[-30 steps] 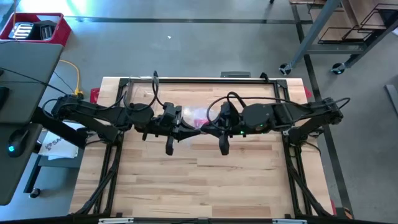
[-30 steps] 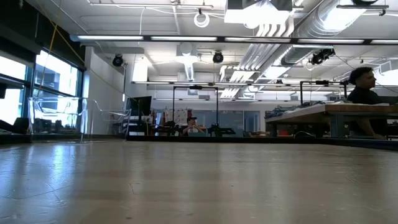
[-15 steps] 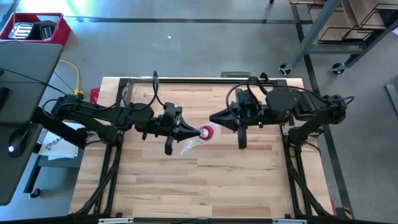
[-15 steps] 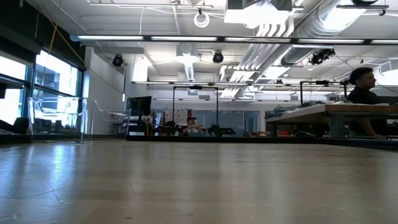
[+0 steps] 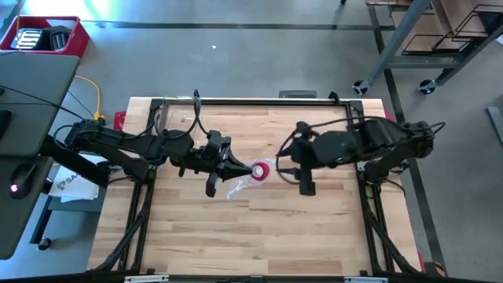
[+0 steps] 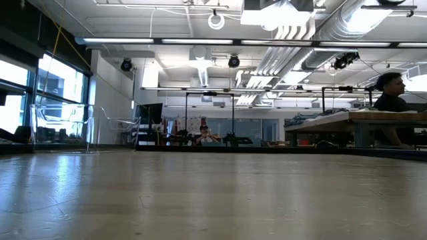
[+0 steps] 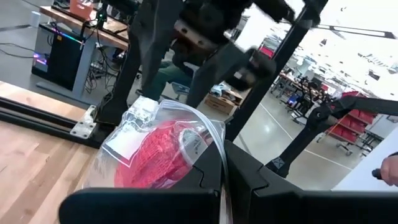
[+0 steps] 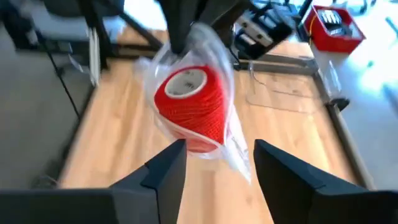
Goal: Roll bandage
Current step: Put the red bandage into the transparent zip bag
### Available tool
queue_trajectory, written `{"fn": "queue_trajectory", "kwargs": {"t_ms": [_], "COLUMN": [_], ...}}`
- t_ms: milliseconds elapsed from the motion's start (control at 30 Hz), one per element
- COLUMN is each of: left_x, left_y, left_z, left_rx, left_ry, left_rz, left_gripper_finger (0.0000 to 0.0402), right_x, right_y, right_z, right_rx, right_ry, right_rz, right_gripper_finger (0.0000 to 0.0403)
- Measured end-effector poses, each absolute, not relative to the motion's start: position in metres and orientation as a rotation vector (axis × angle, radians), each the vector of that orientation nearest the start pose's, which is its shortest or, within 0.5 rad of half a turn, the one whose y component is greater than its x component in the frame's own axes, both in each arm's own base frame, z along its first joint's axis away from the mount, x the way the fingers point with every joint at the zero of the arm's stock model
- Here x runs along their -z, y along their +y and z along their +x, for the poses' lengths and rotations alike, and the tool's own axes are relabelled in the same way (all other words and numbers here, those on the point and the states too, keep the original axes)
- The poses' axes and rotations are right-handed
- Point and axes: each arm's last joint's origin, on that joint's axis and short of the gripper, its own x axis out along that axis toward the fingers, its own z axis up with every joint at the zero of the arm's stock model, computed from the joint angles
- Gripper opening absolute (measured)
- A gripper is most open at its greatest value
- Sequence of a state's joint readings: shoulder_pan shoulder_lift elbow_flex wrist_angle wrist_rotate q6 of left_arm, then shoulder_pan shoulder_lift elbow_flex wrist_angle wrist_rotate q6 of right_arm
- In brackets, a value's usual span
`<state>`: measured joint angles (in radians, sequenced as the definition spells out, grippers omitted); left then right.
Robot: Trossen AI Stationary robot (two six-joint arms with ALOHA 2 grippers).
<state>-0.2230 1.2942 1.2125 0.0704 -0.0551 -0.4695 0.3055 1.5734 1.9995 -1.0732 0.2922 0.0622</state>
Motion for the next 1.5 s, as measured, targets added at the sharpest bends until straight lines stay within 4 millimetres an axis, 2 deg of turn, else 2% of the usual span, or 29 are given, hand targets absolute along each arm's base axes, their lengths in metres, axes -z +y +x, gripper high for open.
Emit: {"fn": "queue_trajectory", "kwargs": {"t_ms": [200,467,533,733,867,1033,1267,1333,1500], "left_x": [-0.396,-0.389,-0.384,-0.37,-0.362,-0.357,-0.354,-0.354,-0.359], "left_y": [-0.063,-0.062,-0.06,-0.05,-0.045,-0.04,-0.04,-0.042,-0.053], "left_z": [0.287,0.287,0.286,0.285,0.283,0.281,0.28,0.28,0.28], "left_rx": [0.16,0.134,0.109,-0.025,-0.127,-0.172,-0.082,-0.037,0.068], "left_ry": [0.058,0.133,0.175,0.297,0.353,0.399,0.472,0.487,0.468], "left_rz": [-0.482,-0.543,-0.572,-0.62,-0.614,-0.638,-0.622,-0.612,-0.617], "left_gripper_finger": [0.0,0.0,0.0,0.0,0.0008,0.0035,0.0053,0.0044,0.0007], "right_x": [-0.452,-0.443,-0.443,-0.457,-0.447,-0.438,-0.431,-0.428,-0.426], "right_y": [0.083,0.083,0.084,0.092,0.092,0.09,0.085,0.081,0.087], "right_z": [0.299,0.3,0.299,0.293,0.296,0.299,0.298,0.294,0.282], "right_rx": [0.081,0.013,0.012,0.021,0.029,0.085,0.146,0.166,0.049], "right_ry": [0.668,0.749,0.756,0.687,0.74,0.79,0.861,0.916,1.011], "right_rz": [-0.31,-0.303,-0.267,-0.13,-0.102,-0.036,-0.04,-0.031,-0.053], "right_gripper_finger": [0.0136,0.0023,0.0009,0.0006,0.0004,0.0001,0.0008,0.0023,0.0085]}}
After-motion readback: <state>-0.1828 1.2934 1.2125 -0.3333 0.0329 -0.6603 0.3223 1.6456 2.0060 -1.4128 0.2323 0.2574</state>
